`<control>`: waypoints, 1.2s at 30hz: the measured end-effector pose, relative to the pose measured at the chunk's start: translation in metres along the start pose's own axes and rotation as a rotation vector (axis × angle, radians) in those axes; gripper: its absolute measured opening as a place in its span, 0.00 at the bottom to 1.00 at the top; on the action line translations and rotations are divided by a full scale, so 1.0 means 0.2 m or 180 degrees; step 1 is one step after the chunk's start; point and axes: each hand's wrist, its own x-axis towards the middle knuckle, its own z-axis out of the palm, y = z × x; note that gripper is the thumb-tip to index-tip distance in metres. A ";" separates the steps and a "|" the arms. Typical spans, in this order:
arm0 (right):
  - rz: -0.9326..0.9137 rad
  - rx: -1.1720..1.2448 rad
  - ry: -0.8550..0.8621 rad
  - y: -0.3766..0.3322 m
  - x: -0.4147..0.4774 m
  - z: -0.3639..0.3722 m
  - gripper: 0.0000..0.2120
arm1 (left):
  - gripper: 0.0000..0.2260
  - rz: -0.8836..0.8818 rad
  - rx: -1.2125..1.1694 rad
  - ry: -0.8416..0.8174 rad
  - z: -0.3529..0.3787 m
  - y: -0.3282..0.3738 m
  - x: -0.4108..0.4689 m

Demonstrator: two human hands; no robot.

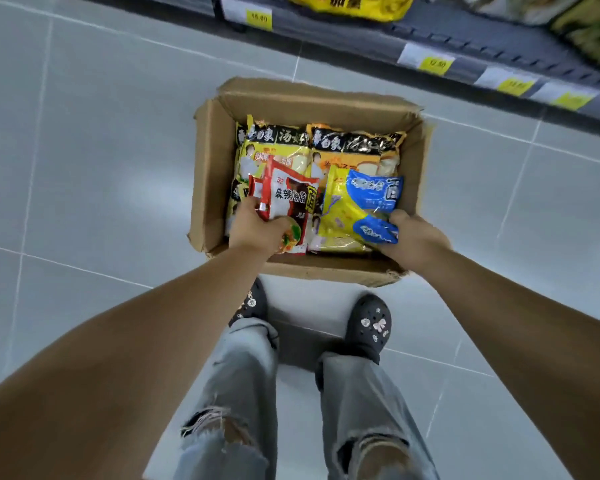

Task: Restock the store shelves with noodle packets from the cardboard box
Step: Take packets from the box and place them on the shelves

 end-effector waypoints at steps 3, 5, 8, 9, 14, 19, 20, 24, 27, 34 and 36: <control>0.0399 0.1220 0.0278 0.03 -0.26 -0.24 0.21 | 0.17 0.0299 -0.0138 0.0170 -0.11 0.22 -0.24; 0.0691 0.2035 0.0359 0.04 -0.45 -0.40 0.20 | 0.17 0.0498 -0.0274 0.0228 -0.18 0.38 -0.42; 0.0827 0.3131 0.0548 0.04 -0.79 -0.61 0.16 | 0.17 0.0810 -0.0434 0.0323 -0.32 0.65 -0.73; 0.0790 0.3492 0.0615 0.03 -0.91 -0.67 0.15 | 0.16 0.0923 -0.0498 0.0340 -0.36 0.73 -0.83; 0.0639 0.4685 0.1352 -0.01 -1.52 -0.80 0.14 | 0.10 0.1117 -0.0963 0.0295 -0.60 0.97 -1.26; 0.0676 0.5194 0.2227 0.00 -2.06 -0.88 0.17 | 0.17 0.1445 -0.0873 0.0012 -0.81 1.12 -1.70; 0.0686 0.5242 0.2442 0.01 -2.15 -0.90 0.17 | 0.19 0.1530 -0.0840 -0.0023 -0.84 1.15 -1.78; 0.0686 0.5210 0.3426 0.14 -2.48 -1.04 0.16 | 0.17 0.2047 -0.0655 -0.0388 -0.88 1.33 -2.04; 0.0546 0.5202 0.3938 0.28 -2.70 -1.18 0.14 | 0.18 0.2403 -0.0577 -0.0752 -0.83 1.51 -2.23; 0.0191 0.4670 0.4739 0.80 -3.02 -1.48 0.08 | 0.19 0.3133 -0.0356 -0.1174 -0.50 1.92 -2.76; 0.0205 0.4440 0.4932 0.99 -3.08 -1.56 0.10 | 0.21 0.3233 -0.0428 -0.1289 -0.36 2.03 -2.92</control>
